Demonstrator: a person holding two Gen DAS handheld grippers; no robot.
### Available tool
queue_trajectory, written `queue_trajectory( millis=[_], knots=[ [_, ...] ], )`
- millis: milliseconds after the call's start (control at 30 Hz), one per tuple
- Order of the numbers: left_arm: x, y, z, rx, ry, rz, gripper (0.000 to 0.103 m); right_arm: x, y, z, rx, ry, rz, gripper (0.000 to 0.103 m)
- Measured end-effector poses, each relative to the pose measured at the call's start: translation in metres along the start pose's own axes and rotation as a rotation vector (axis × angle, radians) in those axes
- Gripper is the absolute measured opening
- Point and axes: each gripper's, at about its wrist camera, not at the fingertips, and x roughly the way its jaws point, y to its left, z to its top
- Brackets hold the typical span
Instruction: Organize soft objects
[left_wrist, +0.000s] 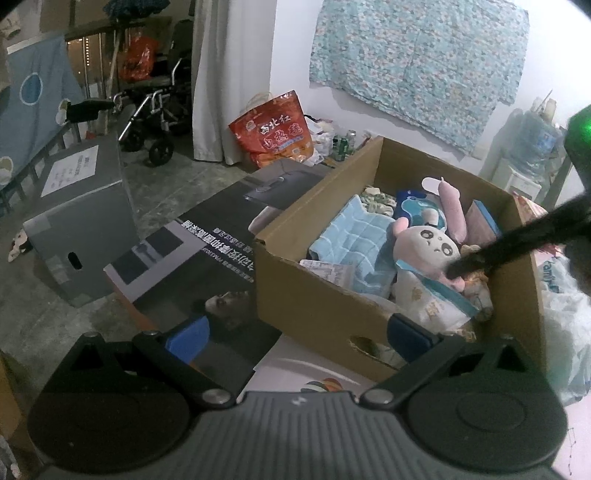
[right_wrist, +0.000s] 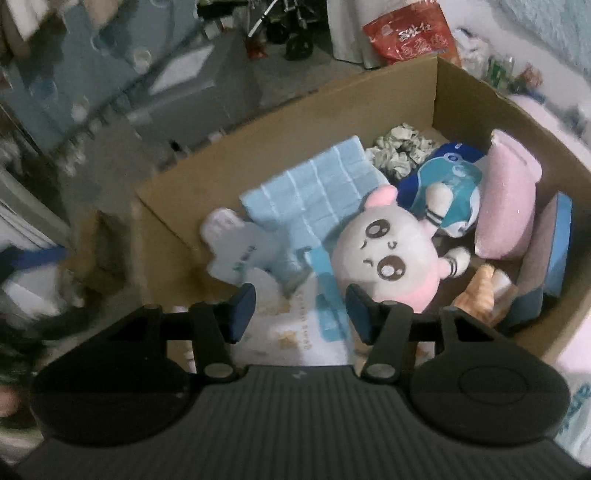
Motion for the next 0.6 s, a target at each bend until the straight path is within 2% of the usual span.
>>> queue_trajectory(
  millis=[67, 100, 167, 233, 267, 367, 467, 600],
  knots=[
    [0.0, 0.002, 0.0, -0.005, 0.0, -0.002, 0.103, 0.0, -0.006, -0.002, 0.061, 0.121, 0.137, 0.084],
    [0.0, 0.002, 0.0, -0.006, 0.0, -0.004, 0.103, 0.004, -0.009, -0.005, 0.098, 0.184, 0.205, 0.087],
    [0.001, 0.004, 0.001, -0.011, 0.001, -0.005, 0.103, 0.014, -0.011, -0.01, 0.144, 0.246, 0.246, 0.088],
    [0.002, 0.005, 0.001, -0.015, 0.003, -0.006, 0.103, 0.026, -0.011, -0.011, 0.151, 0.281, 0.214, 0.088],
    [0.001, 0.005, 0.001, -0.016, 0.006, -0.006, 0.103, 0.034, -0.012, -0.011, 0.161, 0.294, 0.197, 0.091],
    [0.0, 0.005, 0.0, -0.009, 0.007, 0.0, 0.103, 0.056, -0.02, -0.011, 0.23, 0.337, 0.244, 0.097],
    [-0.001, 0.008, 0.0, -0.011, 0.003, 0.01, 0.103, 0.064, -0.019, -0.011, 0.248, 0.346, 0.267, 0.097],
    [0.0, 0.011, 0.0, -0.019, 0.002, 0.01, 0.103, 0.056, -0.02, -0.011, 0.222, 0.314, 0.259, 0.097]
  ],
)
